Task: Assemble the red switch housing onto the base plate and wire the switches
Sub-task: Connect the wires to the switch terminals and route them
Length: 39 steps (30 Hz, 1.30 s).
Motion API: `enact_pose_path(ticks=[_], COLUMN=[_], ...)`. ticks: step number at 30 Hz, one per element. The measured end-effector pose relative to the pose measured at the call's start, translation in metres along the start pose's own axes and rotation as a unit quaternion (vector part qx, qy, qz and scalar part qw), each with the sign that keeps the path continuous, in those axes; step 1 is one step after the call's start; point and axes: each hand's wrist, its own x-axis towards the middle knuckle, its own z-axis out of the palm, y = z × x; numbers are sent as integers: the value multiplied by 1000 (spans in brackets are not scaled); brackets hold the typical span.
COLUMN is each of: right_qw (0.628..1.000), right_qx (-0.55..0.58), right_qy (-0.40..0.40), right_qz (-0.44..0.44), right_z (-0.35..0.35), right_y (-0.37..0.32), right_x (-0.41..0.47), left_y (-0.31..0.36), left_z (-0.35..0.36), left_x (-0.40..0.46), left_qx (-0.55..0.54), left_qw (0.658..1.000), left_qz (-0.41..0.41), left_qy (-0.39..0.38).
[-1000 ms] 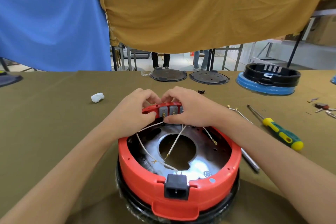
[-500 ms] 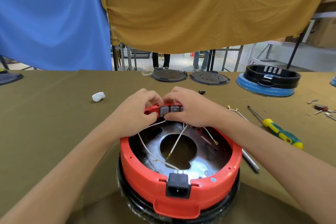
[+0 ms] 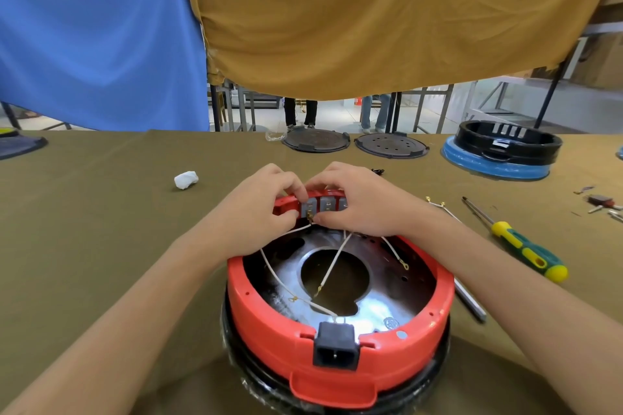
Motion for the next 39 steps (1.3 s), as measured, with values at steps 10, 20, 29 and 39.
enact_pose_path(ticks=[10, 20, 29, 39], right_qw=[1000, 997, 993, 983], right_qx=[8, 51, 90, 159], right_qy=[-3, -33, -12, -38], right_qz=[6, 57, 68, 86], right_z=[-2, -18, -12, -17], right_y=[-2, 12, 11, 17], right_x=[-3, -15, -16, -21], left_y=[2, 5, 1, -2], left_z=[-1, -1, 3, 4], left_x=[2, 16, 18, 17], left_qx=[79, 186, 188, 163], left_qw=[996, 981, 981, 986], left_qz=[20, 24, 17, 21], left_qy=[-23, -41, -39, -29])
